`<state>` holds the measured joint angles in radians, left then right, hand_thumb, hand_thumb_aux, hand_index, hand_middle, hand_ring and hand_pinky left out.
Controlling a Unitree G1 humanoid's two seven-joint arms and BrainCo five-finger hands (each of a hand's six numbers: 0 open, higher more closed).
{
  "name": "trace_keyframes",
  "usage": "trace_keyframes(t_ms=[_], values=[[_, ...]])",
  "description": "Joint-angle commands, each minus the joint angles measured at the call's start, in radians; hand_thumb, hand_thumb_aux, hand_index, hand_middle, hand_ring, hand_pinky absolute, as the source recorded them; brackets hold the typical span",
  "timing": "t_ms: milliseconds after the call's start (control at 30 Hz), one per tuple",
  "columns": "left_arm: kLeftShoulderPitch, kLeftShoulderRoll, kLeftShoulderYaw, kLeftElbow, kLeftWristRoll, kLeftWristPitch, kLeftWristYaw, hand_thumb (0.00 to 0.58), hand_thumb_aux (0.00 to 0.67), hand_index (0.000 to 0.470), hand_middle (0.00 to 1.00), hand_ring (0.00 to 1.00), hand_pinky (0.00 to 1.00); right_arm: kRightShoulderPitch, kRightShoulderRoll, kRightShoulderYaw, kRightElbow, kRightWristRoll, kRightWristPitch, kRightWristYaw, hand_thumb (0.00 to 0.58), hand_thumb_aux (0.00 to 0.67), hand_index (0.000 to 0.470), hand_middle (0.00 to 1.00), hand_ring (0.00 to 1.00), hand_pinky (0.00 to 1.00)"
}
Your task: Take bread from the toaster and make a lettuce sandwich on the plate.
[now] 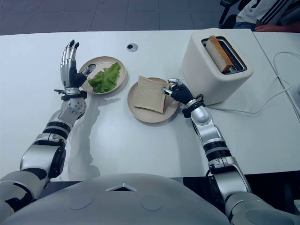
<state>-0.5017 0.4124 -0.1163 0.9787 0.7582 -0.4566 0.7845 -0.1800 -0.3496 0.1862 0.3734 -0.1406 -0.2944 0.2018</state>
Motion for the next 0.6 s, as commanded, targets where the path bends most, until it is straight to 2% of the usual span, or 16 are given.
trace_keyframes(t_ms=[33,67,167,333,367,400,433,467,600], values=[[-0.087,0.035,-0.119,0.139,0.081,0.139,-0.035,0.0,0.0,0.0,0.0,0.0,0.0,-0.033,-0.079,0.061,0.067,-0.212,0.033,-0.071,0.505,0.428,0.3,1.0,1.0,1.0],[-0.101,0.041,-0.141,0.168,0.09,0.166,-0.05,0.0,0.0,0.0,0.0,0.0,0.0,-0.043,-0.096,0.078,0.066,-0.272,0.028,-0.102,0.0,0.0,0.0,0.0,0.0,0.0],[-0.128,0.057,-0.195,0.232,0.095,0.209,-0.119,0.0,0.0,0.0,0.0,0.0,0.0,-0.045,-0.141,0.088,-0.027,-0.43,0.016,-0.216,0.0,0.0,0.0,0.0,0.0,0.0],[-0.101,0.056,-0.253,0.243,0.065,0.17,-0.234,0.0,0.0,0.0,0.0,0.0,0.0,0.015,-0.182,0.073,-0.24,-0.634,0.086,-0.342,0.0,0.0,0.0,0.0,0.0,0.0],[-0.095,0.056,-0.26,0.244,0.058,0.165,-0.253,0.271,0.181,0.127,0.0,0.0,0.0,0.027,-0.181,0.075,-0.266,-0.651,0.097,-0.346,0.0,0.0,0.0,0.0,0.0,0.0],[-0.089,0.059,-0.265,0.242,0.054,0.161,-0.269,0.447,0.349,0.245,0.0,0.0,0.0,0.037,-0.18,0.078,-0.292,-0.668,0.107,-0.348,0.0,0.0,0.0,0.0,0.0,0.0],[-0.086,0.062,-0.27,0.241,0.048,0.156,-0.285,0.538,0.489,0.343,0.0,0.0,0.0,0.046,-0.177,0.079,-0.318,-0.683,0.115,-0.353,0.0,0.0,0.0,0.0,0.0,0.0],[-0.085,0.064,-0.274,0.239,0.042,0.151,-0.297,0.58,0.67,0.47,0.0,0.0,0.0,0.054,-0.174,0.076,-0.346,-0.692,0.119,-0.357,0.0,0.0,0.0,0.0,0.0,0.0],[-0.081,0.069,-0.292,0.238,0.027,0.135,-0.332,0.58,0.67,0.47,0.0,0.0,0.0,0.084,-0.148,0.054,-0.513,-0.706,0.132,-0.371,0.0,0.0,0.0,0.0,0.0,0.0]])
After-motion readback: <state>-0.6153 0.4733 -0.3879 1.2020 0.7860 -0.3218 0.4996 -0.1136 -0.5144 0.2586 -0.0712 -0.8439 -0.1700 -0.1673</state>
